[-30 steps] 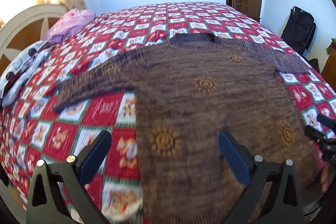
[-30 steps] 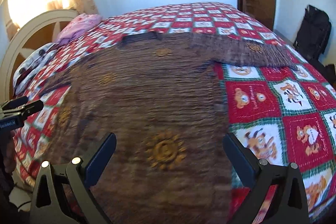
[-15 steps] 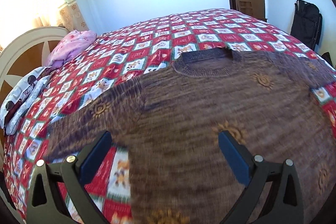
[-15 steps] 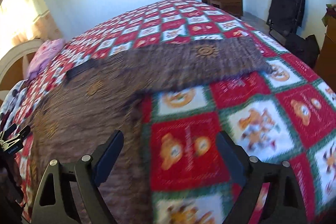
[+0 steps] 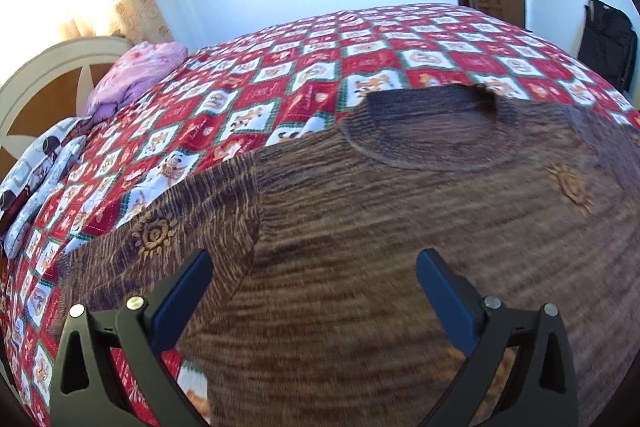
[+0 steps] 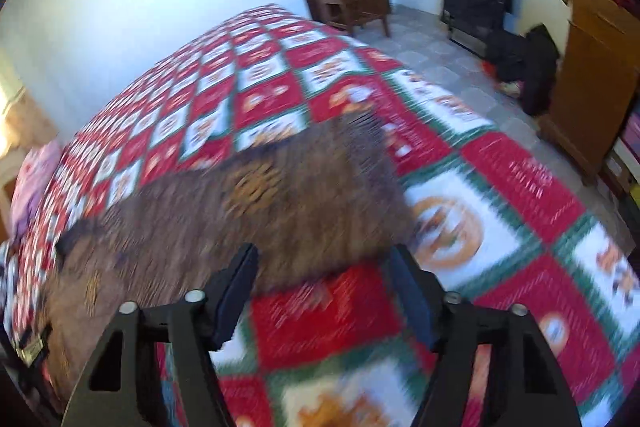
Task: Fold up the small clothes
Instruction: 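Move the right tool to the sweater sleeve beside the collar, then grasp the sweater sleeve cuff with the right tool and lift it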
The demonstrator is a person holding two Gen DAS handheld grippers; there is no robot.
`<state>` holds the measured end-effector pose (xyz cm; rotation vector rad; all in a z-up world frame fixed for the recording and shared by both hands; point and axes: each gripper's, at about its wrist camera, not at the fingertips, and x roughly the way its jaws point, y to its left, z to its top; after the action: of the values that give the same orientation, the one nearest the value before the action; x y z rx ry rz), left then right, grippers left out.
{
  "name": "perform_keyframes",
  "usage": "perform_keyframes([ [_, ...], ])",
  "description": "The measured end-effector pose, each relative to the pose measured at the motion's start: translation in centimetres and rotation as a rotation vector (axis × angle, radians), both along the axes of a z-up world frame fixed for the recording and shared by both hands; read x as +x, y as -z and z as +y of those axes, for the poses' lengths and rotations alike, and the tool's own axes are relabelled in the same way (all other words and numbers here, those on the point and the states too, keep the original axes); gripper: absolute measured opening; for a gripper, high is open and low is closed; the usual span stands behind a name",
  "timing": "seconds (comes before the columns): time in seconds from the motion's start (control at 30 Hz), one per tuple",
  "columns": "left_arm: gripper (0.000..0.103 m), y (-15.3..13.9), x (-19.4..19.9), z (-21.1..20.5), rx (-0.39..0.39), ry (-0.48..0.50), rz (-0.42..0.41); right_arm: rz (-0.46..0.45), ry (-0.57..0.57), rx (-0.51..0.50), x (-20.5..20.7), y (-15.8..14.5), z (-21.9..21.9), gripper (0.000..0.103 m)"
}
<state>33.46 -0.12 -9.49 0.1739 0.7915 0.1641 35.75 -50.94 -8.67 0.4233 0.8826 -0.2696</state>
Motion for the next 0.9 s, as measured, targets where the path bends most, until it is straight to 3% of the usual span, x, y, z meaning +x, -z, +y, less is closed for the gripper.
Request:
perform_keyframes([
  [0.13,0.103,0.8,1.0,0.4,-0.004,-0.010,0.019,0.017,0.030,-0.031,2.6,0.3,-2.4,0.057],
  [0.27,0.103,1.0,1.2,0.4,-0.027,-0.009,0.036,0.024,0.032,0.021,5.0,1.2,-4.3,0.057],
  [0.47,0.103,1.5,1.5,0.5,-0.043,-0.012,0.055,0.049,-0.018,0.008,6.9,2.5,-4.1,0.056],
  [0.5,0.103,1.5,1.5,0.4,-0.042,-0.012,0.055,0.048,-0.036,-0.002,7.1,2.4,-3.8,0.043],
  [0.53,0.103,1.5,1.5,0.5,-0.040,-0.012,0.054,0.052,-0.058,0.000,7.2,2.5,-3.5,0.023],
  [0.63,0.103,1.5,1.5,0.4,-0.034,-0.011,0.052,0.054,-0.093,-0.016,7.5,2.3,-2.6,0.016],
  [0.9,0.103,1.5,1.5,0.5,-0.031,-0.009,0.050,-0.004,-0.148,-0.048,7.2,-0.3,0.3,0.009],
])
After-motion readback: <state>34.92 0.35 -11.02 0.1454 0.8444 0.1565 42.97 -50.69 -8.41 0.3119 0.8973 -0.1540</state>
